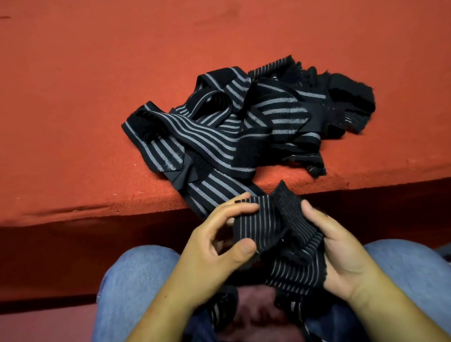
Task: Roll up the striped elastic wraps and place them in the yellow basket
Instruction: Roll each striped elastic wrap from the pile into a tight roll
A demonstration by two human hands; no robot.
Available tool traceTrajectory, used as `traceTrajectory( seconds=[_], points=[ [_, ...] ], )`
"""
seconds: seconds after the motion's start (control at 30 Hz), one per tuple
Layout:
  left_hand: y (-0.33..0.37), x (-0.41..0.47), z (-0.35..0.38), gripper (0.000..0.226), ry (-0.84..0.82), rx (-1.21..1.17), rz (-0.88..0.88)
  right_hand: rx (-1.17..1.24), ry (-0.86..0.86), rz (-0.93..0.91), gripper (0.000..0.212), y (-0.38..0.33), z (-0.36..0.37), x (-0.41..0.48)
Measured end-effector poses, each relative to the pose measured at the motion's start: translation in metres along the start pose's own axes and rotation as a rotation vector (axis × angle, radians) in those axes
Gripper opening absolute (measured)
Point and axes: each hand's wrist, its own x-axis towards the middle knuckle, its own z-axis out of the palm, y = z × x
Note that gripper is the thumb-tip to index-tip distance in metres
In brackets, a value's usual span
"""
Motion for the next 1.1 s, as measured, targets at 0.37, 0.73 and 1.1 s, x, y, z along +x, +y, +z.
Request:
traceTrajectory(
  seconds=[0.37, 0.73, 1.1],
  points=[
    [-0.005, 0.001, 0.007, 0.030, 0.126, 0.345, 0.206, 0.009, -0.026, 0.040, 0.086, -0.001, -0.002, 0.000],
    [0.001, 0.009, 0.004, 0.024, 0.539, -0.047, -0.048, 0.050, -0.072, 0.007, 0.037, -0.004, 0.004, -0.008],
    [-0.004, 0.009, 0.007, 0.032, 0.469, -0.185, -0.211, -0.045, -0.003, -0.148, 0.066, 0.000, 0.007, -0.006]
  ],
)
